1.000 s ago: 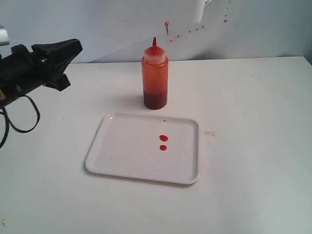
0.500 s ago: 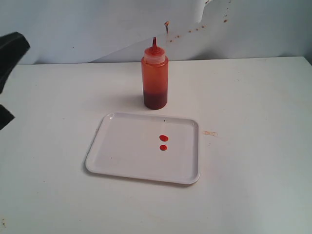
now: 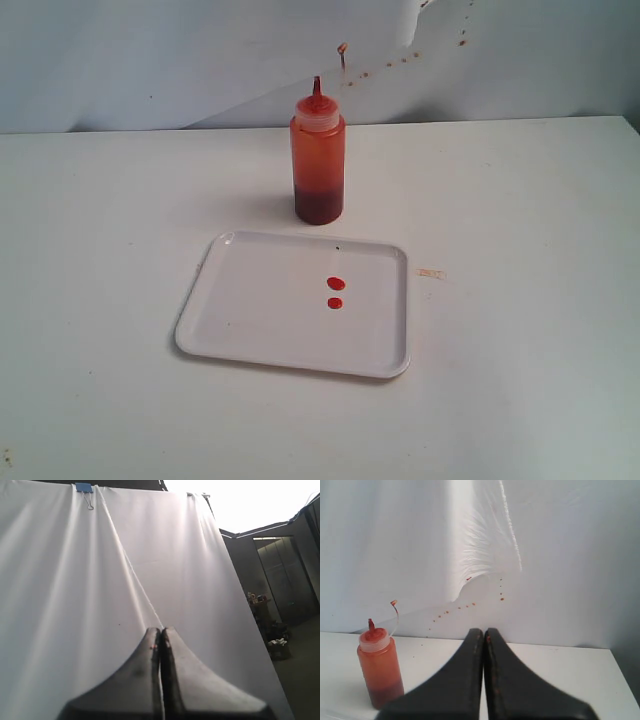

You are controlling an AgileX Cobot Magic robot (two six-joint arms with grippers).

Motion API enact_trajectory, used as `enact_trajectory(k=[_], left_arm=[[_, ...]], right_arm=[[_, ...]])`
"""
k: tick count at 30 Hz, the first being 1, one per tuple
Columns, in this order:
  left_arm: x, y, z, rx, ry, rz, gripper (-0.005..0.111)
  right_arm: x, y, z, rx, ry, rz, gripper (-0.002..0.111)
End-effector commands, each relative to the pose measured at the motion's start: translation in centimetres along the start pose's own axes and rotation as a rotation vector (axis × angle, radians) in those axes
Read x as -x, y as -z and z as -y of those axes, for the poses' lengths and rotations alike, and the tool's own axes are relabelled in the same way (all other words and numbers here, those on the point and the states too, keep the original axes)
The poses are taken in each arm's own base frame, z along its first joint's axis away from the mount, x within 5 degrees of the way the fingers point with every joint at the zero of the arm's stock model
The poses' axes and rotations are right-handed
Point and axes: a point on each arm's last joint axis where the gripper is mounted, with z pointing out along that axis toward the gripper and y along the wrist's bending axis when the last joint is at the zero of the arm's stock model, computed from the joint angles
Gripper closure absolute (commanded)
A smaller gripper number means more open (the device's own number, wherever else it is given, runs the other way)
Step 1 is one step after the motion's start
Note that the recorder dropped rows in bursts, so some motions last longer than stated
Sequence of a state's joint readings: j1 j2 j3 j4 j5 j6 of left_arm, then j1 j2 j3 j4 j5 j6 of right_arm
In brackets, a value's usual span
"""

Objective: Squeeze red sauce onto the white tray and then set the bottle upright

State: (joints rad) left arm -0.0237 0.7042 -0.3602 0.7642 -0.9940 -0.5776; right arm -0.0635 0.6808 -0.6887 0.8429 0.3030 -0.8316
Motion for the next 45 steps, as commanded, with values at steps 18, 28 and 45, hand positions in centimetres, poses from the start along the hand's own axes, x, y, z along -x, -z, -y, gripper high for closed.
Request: enact_trajectory(k=[18, 28, 45], left_arm=[[1.8, 1.1, 0.9, -0.003, -0.068, 0.064, 0.107], [7.4, 5.5, 4.6, -0.026, -0.265, 0.337, 0.107], [11.0, 10.8, 9.5, -0.187, -0.447, 0.692, 0.107]], right_arm=[[-0.1, 0.1, 0.0, -0.002, -0.009, -0.001, 0.108], [-0.1, 0.1, 0.0, -0.002, -0.009, -0.001, 0.108], [-0.1, 0.1, 0.1, -0.008, -0.009, 0.005, 0.108]])
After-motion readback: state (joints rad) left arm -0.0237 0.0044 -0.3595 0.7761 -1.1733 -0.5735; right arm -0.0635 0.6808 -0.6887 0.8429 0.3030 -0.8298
